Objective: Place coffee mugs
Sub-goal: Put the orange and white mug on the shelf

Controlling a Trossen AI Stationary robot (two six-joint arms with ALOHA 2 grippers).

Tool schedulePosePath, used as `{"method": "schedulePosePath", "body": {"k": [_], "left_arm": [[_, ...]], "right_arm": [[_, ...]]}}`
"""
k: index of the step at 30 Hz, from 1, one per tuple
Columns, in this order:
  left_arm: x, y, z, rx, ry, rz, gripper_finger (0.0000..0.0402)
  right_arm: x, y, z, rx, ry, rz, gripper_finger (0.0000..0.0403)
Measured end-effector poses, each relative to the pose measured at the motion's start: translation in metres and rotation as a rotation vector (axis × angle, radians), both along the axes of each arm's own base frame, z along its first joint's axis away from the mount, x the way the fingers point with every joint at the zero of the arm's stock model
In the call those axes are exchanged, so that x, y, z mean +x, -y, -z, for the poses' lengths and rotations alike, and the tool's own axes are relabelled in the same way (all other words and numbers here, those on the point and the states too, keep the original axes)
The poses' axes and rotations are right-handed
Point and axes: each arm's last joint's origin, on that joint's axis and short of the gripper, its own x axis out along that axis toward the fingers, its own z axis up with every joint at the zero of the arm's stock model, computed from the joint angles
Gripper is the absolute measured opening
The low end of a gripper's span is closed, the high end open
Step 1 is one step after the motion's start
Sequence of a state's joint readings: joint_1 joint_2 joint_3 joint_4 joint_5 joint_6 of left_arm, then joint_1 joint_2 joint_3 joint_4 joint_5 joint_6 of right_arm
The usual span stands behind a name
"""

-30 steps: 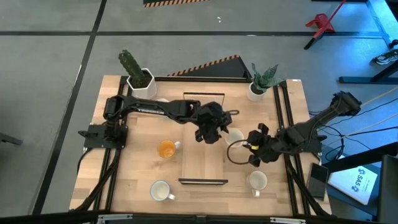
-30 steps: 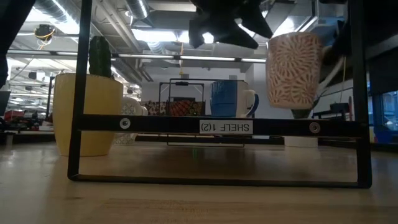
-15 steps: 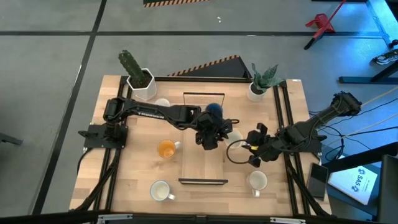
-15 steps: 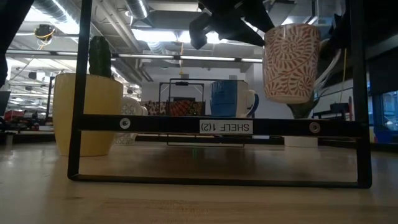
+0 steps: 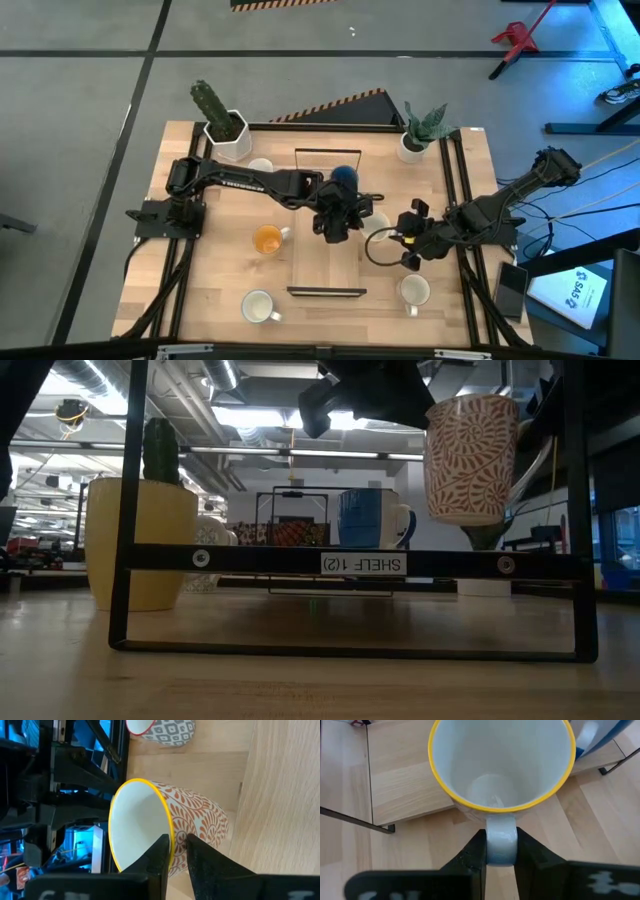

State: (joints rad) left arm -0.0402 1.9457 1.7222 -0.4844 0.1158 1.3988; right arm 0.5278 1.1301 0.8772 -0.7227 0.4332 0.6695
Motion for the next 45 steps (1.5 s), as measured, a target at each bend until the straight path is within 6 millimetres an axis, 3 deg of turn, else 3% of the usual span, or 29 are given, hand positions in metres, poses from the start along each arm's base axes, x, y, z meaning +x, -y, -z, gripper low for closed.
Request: {"method": "schedulePosePath", "body": {"k": [15,26,31,40,42,45], "left_arm": [[-0.002,0.005,0.002,-0.049,-0.041,-0.1,0.0053],[-0.005,0.004,0.005,-0.047,-0.086,-0.096,0.0051],[-0.005,0.005,0.007,-0.043,-0.098,-0.115,0.0013],[-0.007,0.006,0.009,-0.05,-0.12,-0.224,0.0007],[-0.007,0.006,0.009,-0.035,-0.117,-0.244,0.0007],[-0.008,0.005,0.01,-0.033,-0.129,-0.289,0.0007]], "right_arm": [[0.012,0.023,-0.014,-0.033,-0.056,-0.088,0.0046],[0.023,0.035,-0.039,-0.074,-0.015,-0.137,0.0046],[0.028,0.033,-0.038,-0.091,-0.028,-0.152,0.0046],[0.032,0.032,-0.035,-0.1,-0.034,-0.146,0.0046],[0.031,0.032,-0.035,-0.108,-0.039,-0.141,0.0058],[0.032,0.033,-0.036,-0.125,-0.022,-0.125,0.0113]]}}
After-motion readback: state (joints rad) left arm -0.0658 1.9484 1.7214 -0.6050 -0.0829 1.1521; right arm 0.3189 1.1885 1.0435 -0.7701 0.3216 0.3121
